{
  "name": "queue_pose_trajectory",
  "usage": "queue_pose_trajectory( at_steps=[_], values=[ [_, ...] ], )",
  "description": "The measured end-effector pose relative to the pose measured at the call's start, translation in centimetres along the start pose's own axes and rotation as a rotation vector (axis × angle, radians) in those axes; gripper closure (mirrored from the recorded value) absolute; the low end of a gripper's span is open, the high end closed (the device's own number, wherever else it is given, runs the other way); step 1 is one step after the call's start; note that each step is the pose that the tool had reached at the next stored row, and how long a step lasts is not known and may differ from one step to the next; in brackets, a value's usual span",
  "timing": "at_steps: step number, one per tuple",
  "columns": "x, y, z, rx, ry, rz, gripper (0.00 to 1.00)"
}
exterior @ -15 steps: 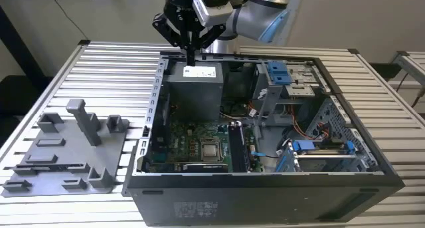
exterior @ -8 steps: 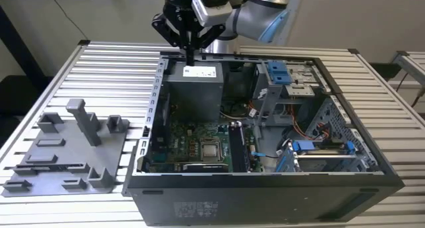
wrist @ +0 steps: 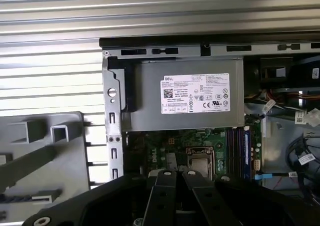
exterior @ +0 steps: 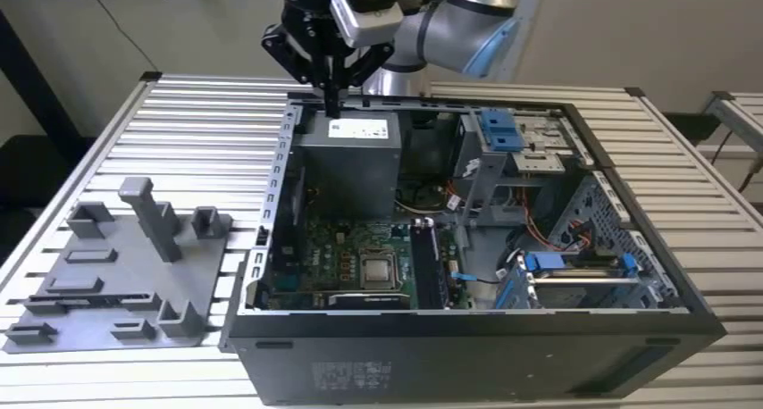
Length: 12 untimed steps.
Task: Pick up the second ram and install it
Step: 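Reach for the second ram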
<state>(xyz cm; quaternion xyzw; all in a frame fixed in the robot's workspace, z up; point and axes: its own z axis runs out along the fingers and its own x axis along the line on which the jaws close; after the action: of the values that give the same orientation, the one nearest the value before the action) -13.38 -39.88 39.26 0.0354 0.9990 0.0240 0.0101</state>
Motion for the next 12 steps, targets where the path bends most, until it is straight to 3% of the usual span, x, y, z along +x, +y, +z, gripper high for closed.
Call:
queue_pose_trajectory(
  at_steps=[12],
  values=[
    [1.78,-0.13,0.00,0.0002,0.0030,-0.001,0.89]
  ],
)
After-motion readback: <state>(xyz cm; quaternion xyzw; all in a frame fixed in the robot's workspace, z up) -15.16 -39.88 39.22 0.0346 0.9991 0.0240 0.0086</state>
